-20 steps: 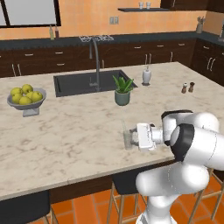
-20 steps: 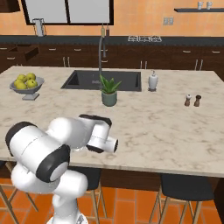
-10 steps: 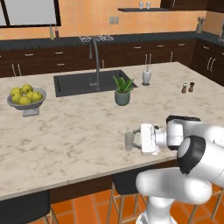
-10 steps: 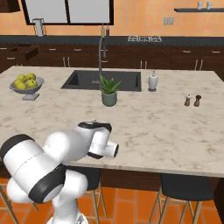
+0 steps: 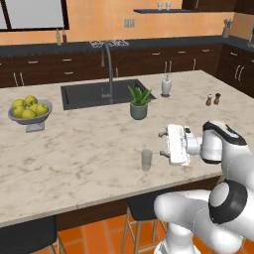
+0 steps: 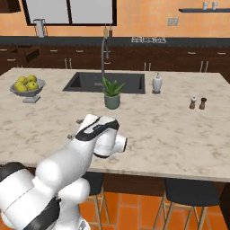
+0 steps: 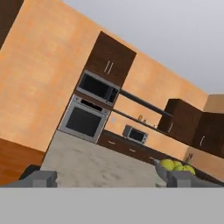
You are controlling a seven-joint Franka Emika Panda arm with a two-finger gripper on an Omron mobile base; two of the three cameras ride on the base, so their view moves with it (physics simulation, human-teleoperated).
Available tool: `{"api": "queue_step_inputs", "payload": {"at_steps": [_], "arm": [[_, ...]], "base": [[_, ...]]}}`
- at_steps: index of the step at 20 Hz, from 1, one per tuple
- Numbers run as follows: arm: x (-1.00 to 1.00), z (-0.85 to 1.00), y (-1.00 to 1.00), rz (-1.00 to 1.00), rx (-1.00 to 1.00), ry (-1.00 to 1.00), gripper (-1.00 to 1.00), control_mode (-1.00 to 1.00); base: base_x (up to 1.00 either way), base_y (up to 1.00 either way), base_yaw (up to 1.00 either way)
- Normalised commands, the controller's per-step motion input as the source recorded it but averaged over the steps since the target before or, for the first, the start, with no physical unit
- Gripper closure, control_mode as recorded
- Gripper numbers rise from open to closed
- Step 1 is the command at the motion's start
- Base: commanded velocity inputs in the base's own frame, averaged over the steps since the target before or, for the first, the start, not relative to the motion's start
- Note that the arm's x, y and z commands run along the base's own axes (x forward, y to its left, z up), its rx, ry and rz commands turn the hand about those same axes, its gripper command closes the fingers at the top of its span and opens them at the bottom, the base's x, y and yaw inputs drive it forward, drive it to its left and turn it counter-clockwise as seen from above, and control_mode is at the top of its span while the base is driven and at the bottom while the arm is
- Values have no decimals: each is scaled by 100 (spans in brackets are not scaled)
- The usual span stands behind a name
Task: Take a straw from the drawer in front and place it inside the glass cup on the dining counter.
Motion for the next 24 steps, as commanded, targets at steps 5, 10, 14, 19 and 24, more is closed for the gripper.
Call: {"api": "queue_step_inputs", "payload": {"at_steps": [5, 10, 14, 19, 24], "arm": [[-73, 76, 28, 7, -22, -4, -100, -100], [-93, 33, 53, 14, -30, 0, -100, -100], [-95, 5, 66, 17, -34, 0, -100, -100], [-86, 0, 79, 16, -34, 0, -100, -100], [-62, -7, 95, 9, -37, 0, -100, -100]], "base": [[0, 0, 0], [0, 0, 0], [0, 0, 0], [0, 0, 0], [0, 0, 0]]}}
